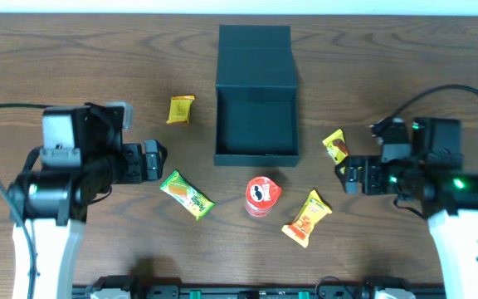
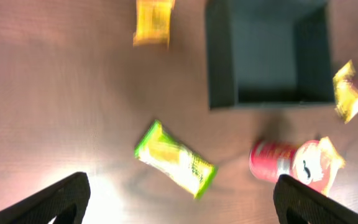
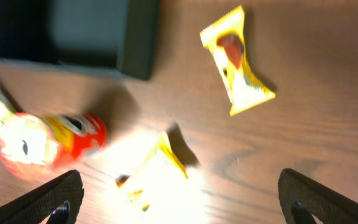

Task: Pack container
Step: 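Move the right gripper to the yellow Apollo packet and grasp it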

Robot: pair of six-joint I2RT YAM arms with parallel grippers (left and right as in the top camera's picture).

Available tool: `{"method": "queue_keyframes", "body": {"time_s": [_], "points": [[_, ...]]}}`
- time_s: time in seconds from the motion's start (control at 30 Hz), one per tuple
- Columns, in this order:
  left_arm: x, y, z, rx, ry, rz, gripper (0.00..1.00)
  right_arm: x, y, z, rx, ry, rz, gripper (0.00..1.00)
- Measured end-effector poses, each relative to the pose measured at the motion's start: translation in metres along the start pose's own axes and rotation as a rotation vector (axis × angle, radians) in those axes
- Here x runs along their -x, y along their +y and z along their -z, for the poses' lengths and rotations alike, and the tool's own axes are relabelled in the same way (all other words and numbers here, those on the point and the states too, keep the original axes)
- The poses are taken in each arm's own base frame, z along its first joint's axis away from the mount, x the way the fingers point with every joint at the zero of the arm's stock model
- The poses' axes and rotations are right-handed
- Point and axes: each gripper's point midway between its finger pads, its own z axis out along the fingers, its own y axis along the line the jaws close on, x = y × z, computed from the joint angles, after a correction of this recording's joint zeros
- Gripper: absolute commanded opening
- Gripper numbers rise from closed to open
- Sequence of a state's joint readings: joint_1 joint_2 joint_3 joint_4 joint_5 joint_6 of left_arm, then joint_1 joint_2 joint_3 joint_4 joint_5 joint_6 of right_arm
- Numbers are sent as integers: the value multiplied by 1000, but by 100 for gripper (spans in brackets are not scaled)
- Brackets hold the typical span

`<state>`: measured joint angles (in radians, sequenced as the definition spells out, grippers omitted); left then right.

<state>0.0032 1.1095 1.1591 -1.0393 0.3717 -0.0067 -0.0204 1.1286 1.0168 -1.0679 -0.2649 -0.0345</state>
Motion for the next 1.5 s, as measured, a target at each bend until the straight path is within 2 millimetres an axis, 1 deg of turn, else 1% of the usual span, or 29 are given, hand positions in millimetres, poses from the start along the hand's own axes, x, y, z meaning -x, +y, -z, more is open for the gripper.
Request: {"method": "queue_keyframes", "body": {"time_s": [0.07, 0.13, 0.23, 0.33, 0.43, 0.53, 0.67, 0.8, 0.87, 0.9, 1.0, 1.07, 1.2, 1.3, 1.43, 1.5], "points": [[-13, 5, -14, 7, 102, 26, 95, 0, 2, -11, -23, 34, 44, 99], [-22, 10, -27, 14, 189, 53, 95, 5, 4, -17, -44, 32, 84, 99], [-32, 15, -45, 6, 294, 88, 96, 14, 4, -24, -70, 13, 115, 99], [-41, 14, -58, -23, 378, 123, 95, 13, -1, -26, -95, 31, 130, 99], [-45, 11, -62, -42, 412, 138, 96, 9, -7, -26, -128, 49, 151, 99], [-46, 11, -61, -48, 414, 120, 95, 10, -19, -24, -199, 51, 166, 99], [-51, 12, -60, -7, 430, 56, 95, 27, -34, -22, -292, -2, 214, 99], [-58, 2, -57, 45, 435, -58, 96, 49, -41, -34, -327, -44, 259, 99], [-59, -4, -56, 57, 430, -101, 96, 56, -46, -48, -337, -36, 269, 99], [-60, -8, -56, 61, 431, -118, 96, 61, -49, -58, -339, -30, 276, 99], [-61, -10, -57, 74, 429, -125, 95, 62, -57, -89, -338, 20, 288, 96], [-62, -10, -57, 81, 430, -113, 95, 58, -62, -112, -327, 68, 297, 95], [-61, -9, -57, 90, 430, -102, 96, 47, -68, -146, -301, 144, 310, 91], [-62, -9, -56, 95, 433, -88, 95, 28, -73, -172, -278, 232, 314, 89], [-57, -10, -54, 97, 419, -88, 95, 26, -69, -176, -251, 235, 316, 83], [-53, -11, -52, 97, 407, -91, 95, 26, -68, -176, -242, 235, 319, 75]]}}
